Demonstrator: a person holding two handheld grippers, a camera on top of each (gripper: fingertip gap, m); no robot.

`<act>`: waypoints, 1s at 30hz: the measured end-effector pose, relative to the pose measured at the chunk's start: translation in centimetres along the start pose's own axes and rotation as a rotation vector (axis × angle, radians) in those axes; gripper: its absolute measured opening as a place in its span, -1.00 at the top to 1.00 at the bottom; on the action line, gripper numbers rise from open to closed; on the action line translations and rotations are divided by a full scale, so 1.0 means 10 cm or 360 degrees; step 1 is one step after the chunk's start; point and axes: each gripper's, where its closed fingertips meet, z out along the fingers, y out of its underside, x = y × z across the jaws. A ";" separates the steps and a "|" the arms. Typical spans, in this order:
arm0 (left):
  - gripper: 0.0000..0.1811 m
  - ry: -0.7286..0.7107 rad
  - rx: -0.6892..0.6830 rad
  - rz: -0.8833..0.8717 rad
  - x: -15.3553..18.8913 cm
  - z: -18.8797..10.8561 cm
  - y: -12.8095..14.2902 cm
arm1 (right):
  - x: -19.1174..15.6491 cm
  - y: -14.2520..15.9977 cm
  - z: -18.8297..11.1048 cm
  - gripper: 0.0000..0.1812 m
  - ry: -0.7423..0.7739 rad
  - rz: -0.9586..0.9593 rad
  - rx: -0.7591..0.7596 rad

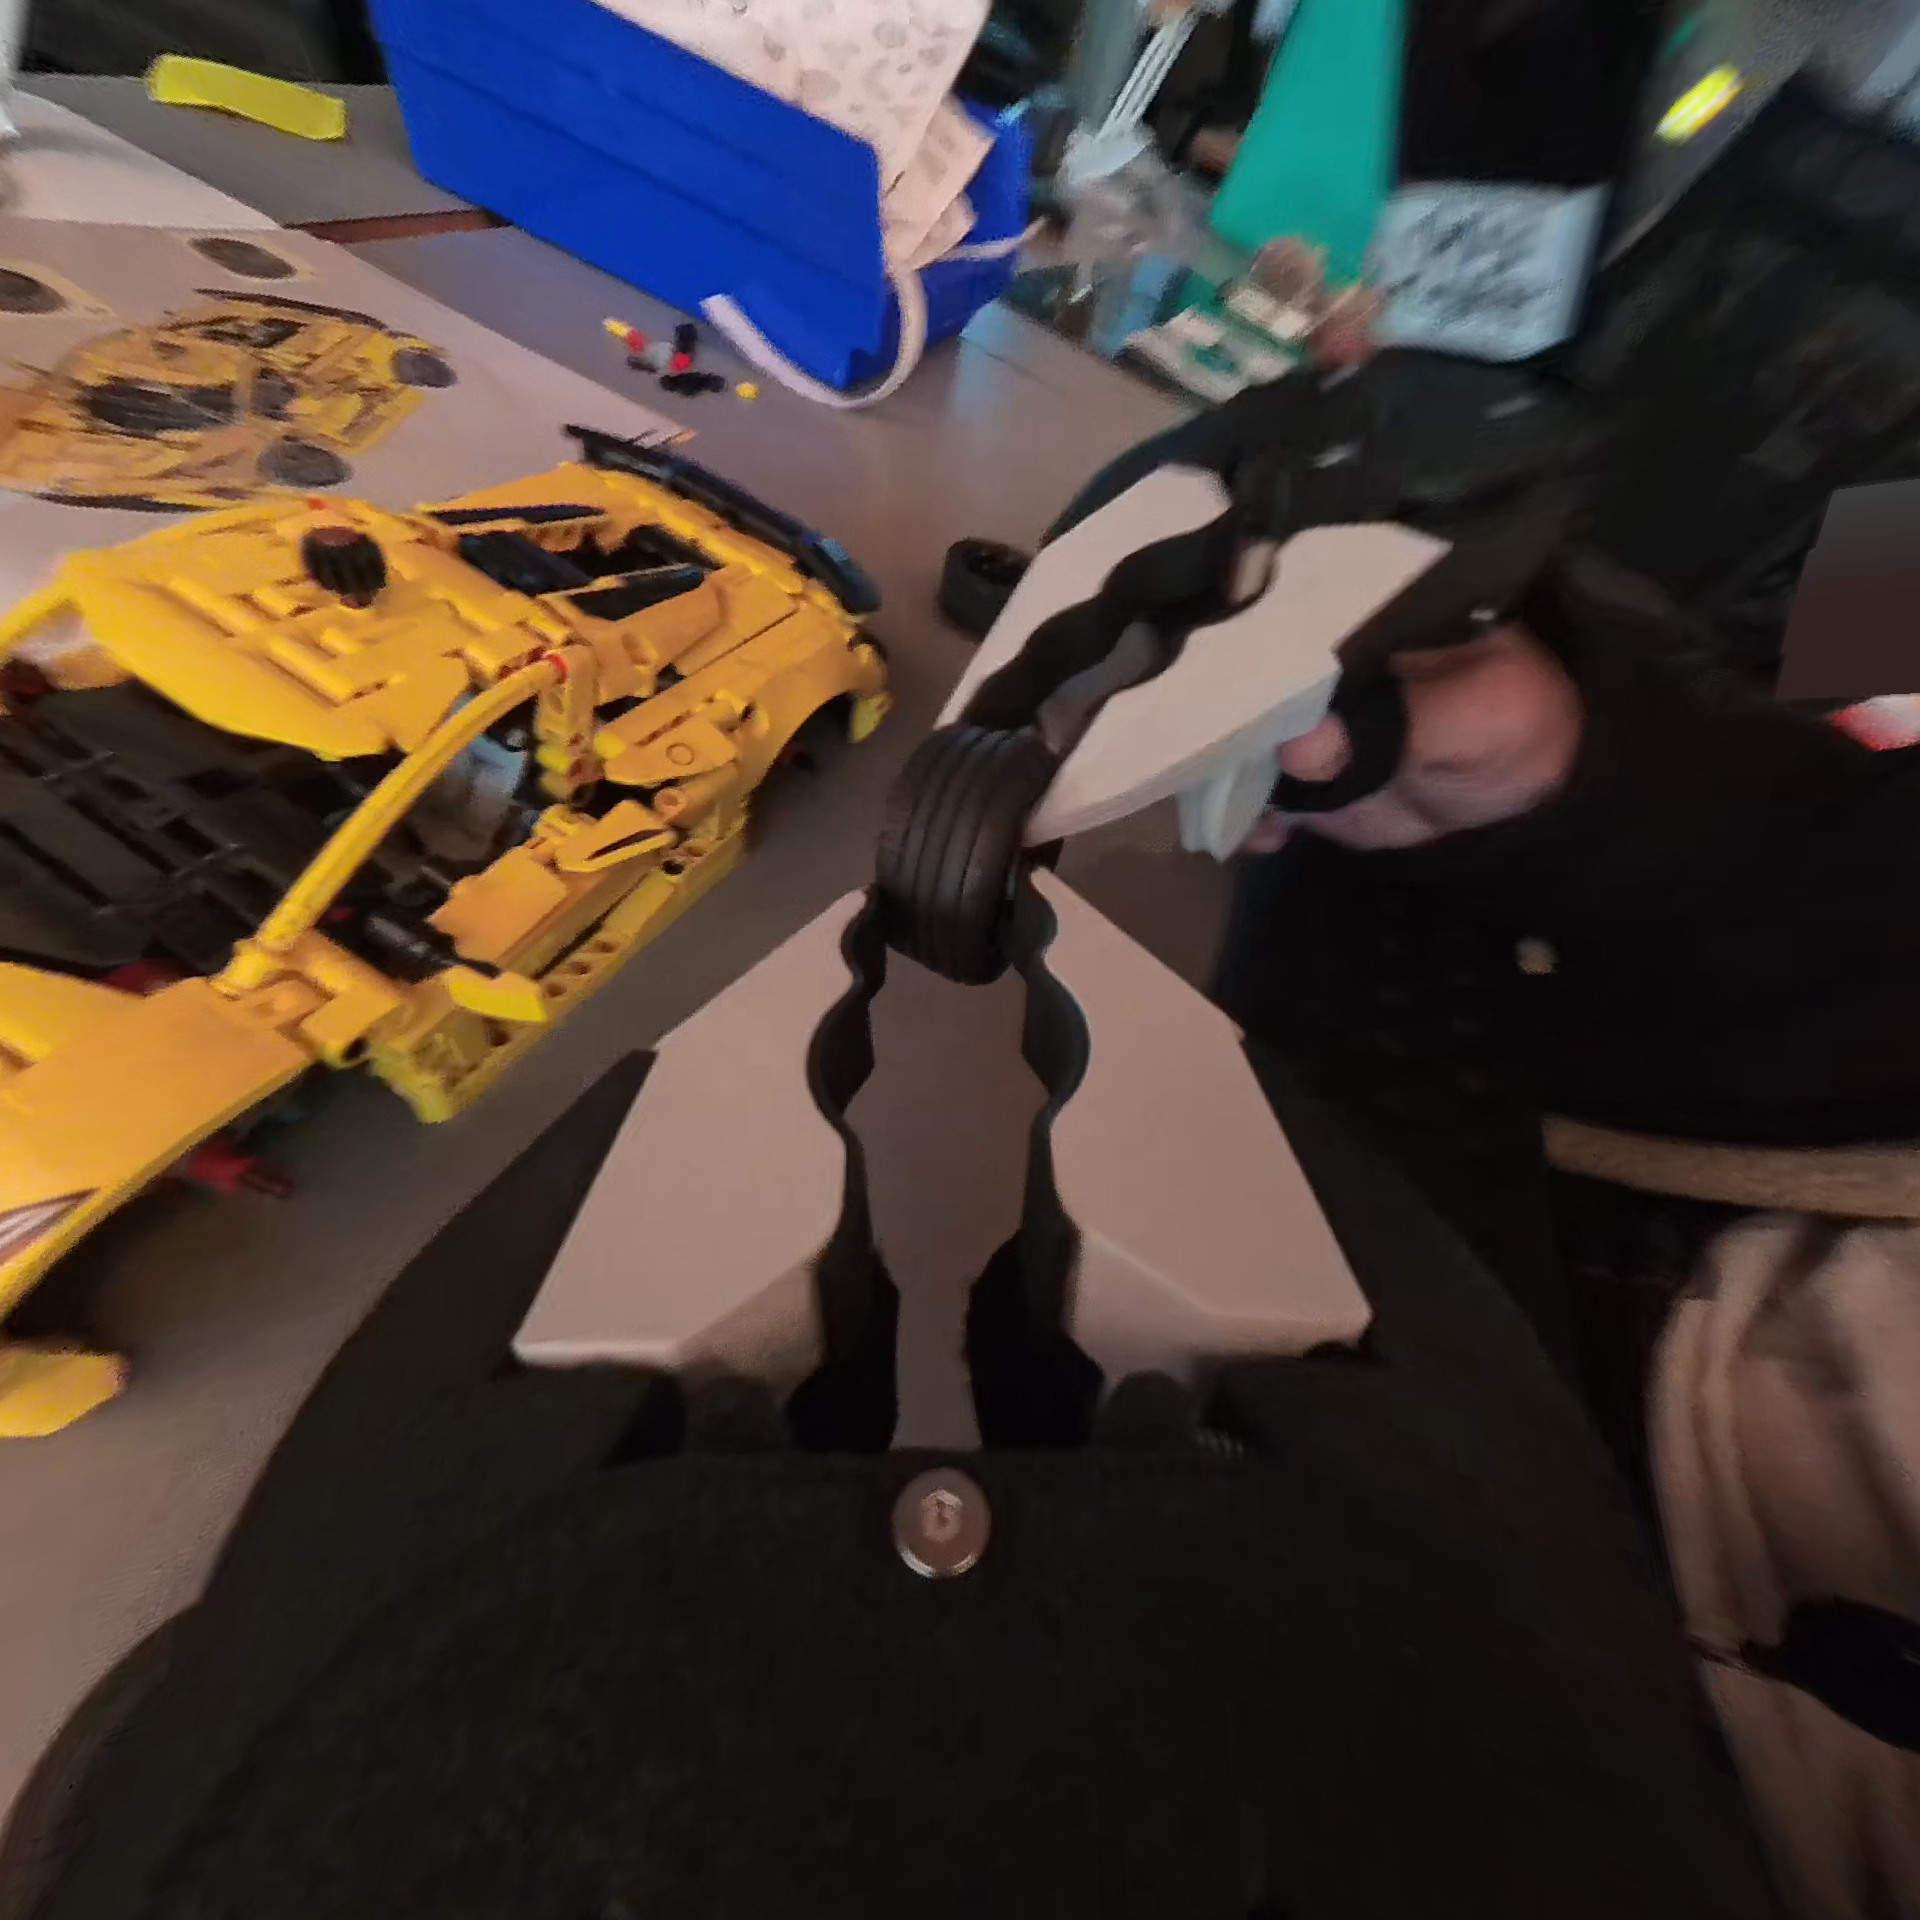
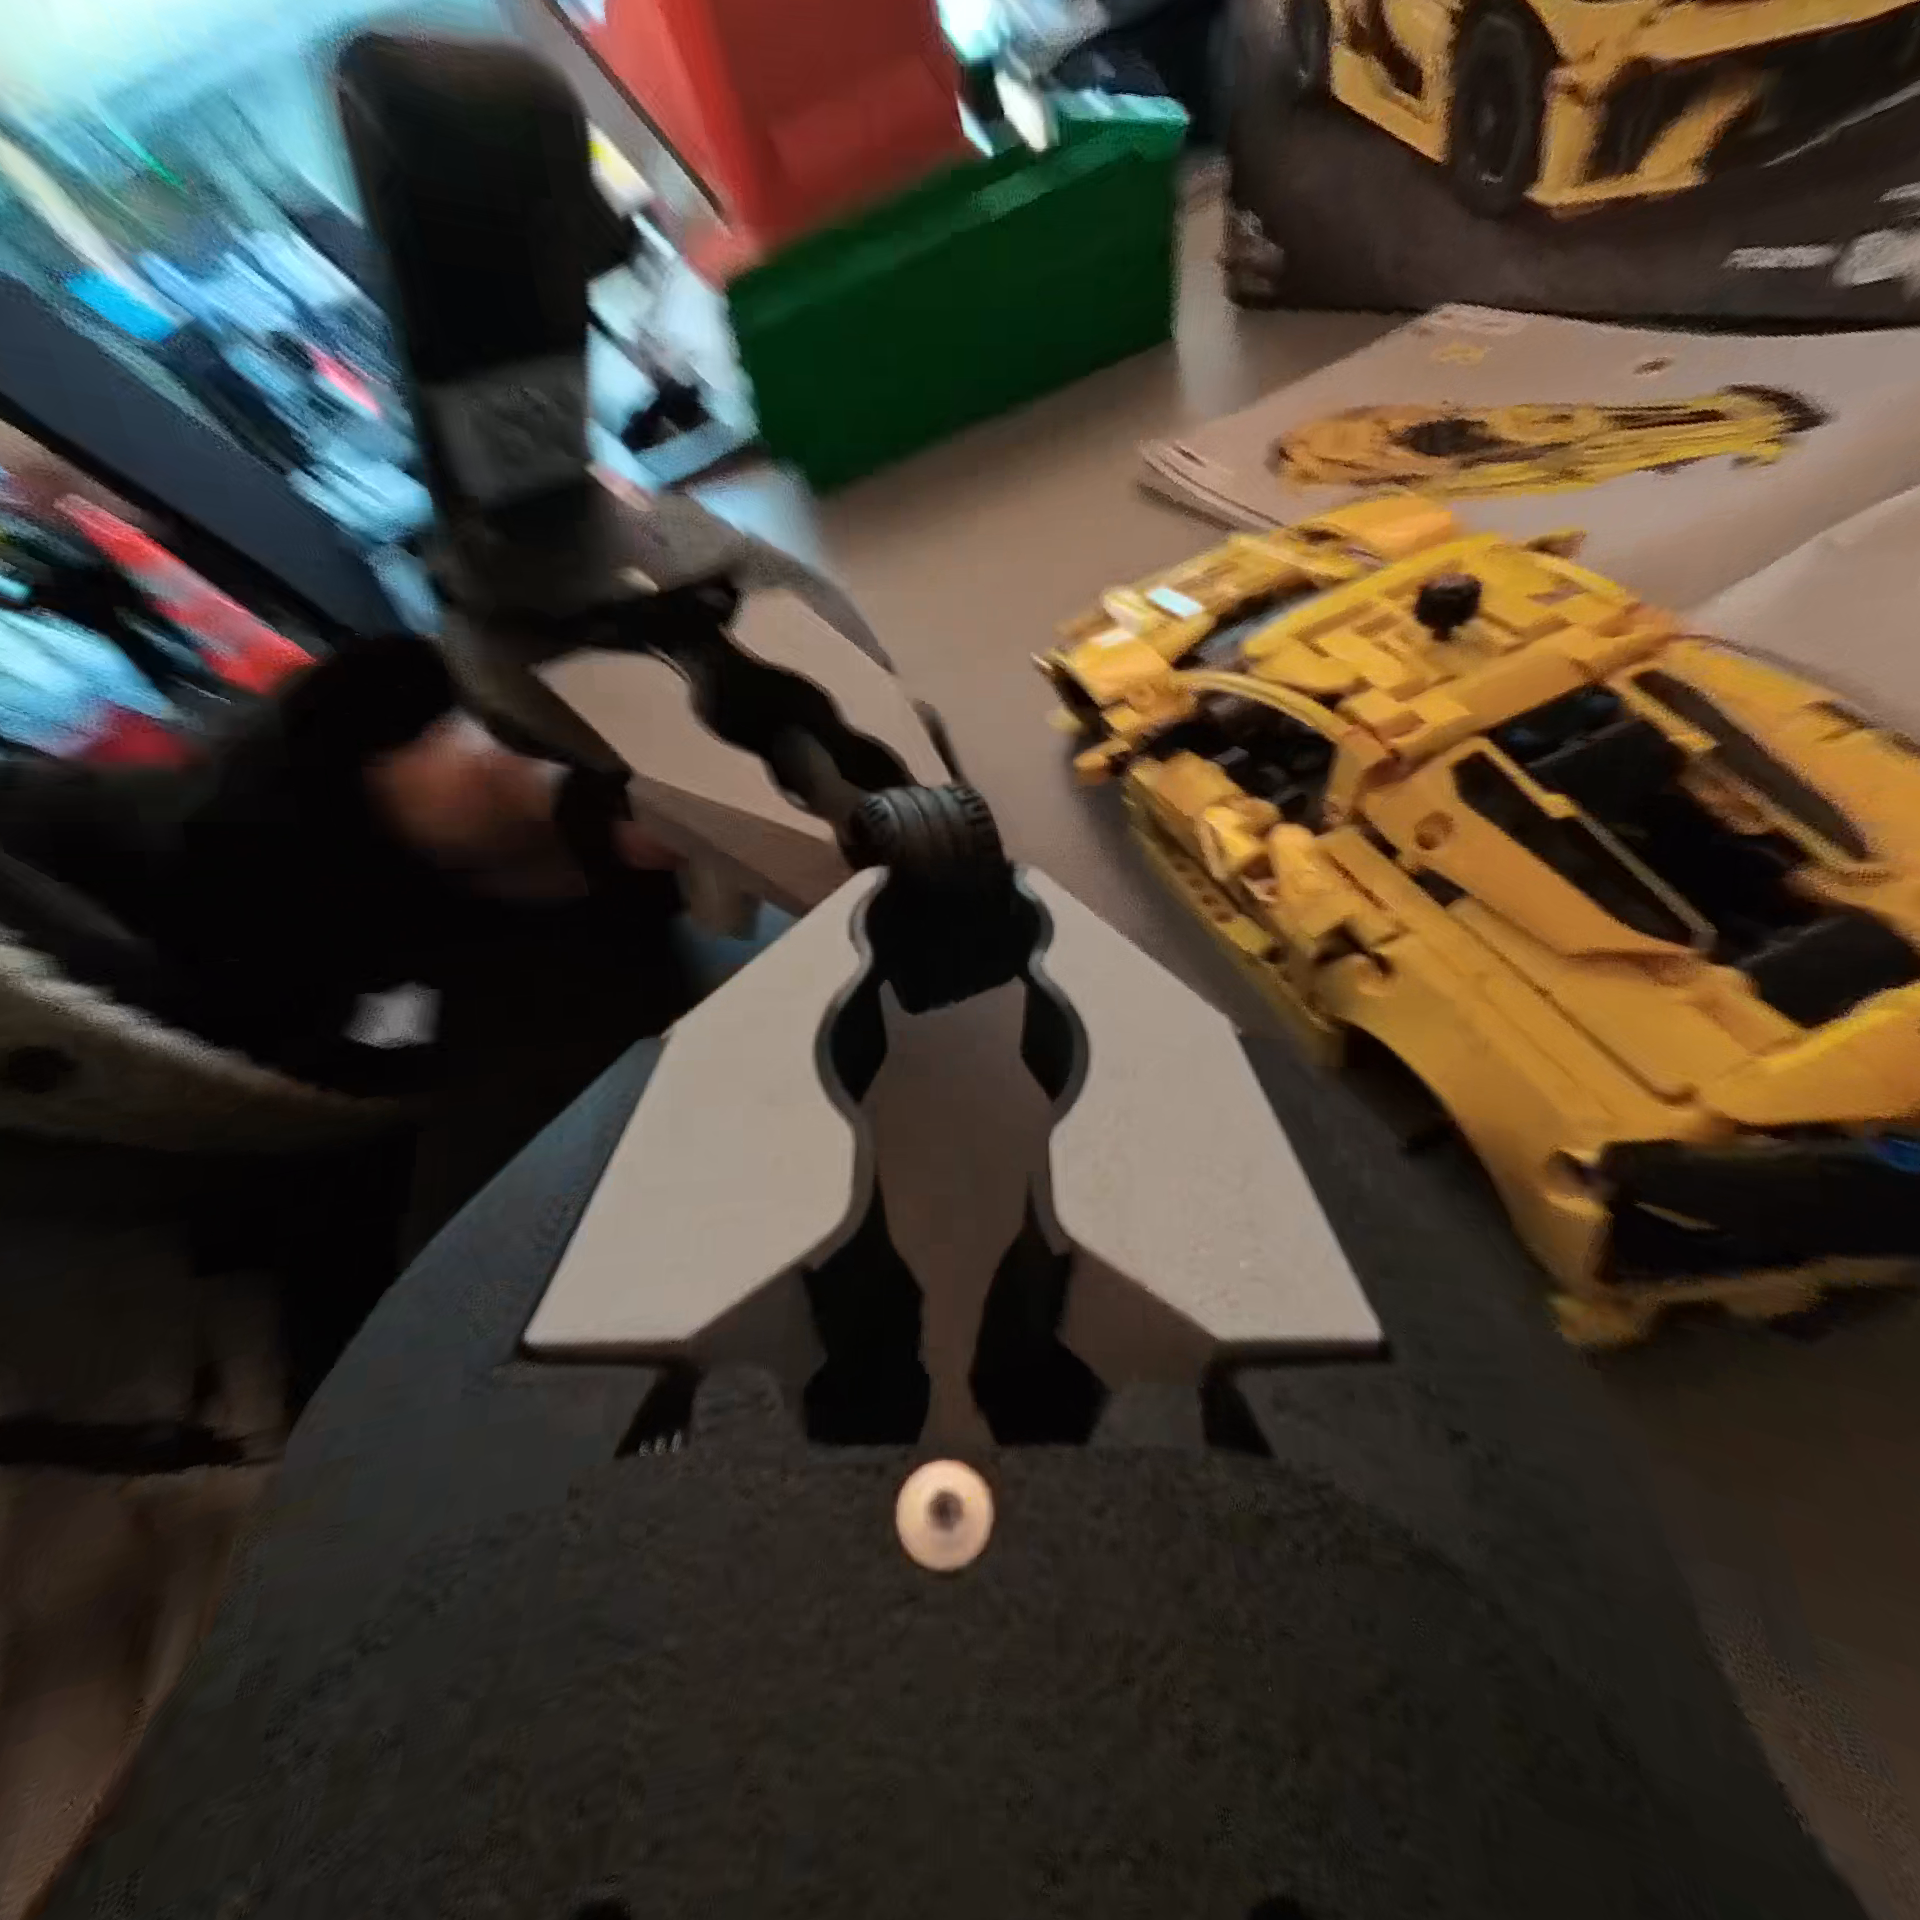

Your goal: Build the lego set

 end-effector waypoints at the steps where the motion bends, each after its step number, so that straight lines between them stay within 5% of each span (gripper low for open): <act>1: 0.73 0.0104 0.0054 -0.0088 0.05 -0.03 -0.04 | -0.04 -0.05 -0.03 0.76 -0.0154 0.0132 0.0071; 4: 0.73 0.0195 0.0153 -0.0223 0.05 -0.08 -0.13 | -0.07 -0.11 -0.13 0.65 -0.0432 0.0455 0.0164; 9: 0.72 0.0401 0.0274 -0.0440 0.09 -0.16 -0.23 | -0.20 -0.03 -0.01 0.49 -0.0469 0.0385 0.0080; 12: 0.71 0.0500 0.0260 -0.0459 0.19 -0.14 -0.23 | -0.27 -0.06 0.00 0.69 -0.0533 0.0417 0.0088; 18: 0.71 0.0838 0.0358 -0.0628 0.39 -0.23 -0.35 | -0.48 -0.20 -0.15 0.77 -0.0800 0.0474 0.0177; 21: 0.72 0.0857 0.0368 -0.0615 0.42 -0.23 -0.36 | -0.51 -0.21 -0.17 0.78 -0.0883 0.0580 0.0184; 26: 0.71 0.0661 0.0346 -0.0590 0.27 -0.17 -0.31 | -0.35 -0.17 -0.08 0.73 -0.0680 0.0550 0.0192; 30: 0.70 0.0627 0.0369 -0.0616 0.21 -0.19 -0.32 | -0.23 -0.21 -0.11 0.54 -0.0603 0.0562 0.0248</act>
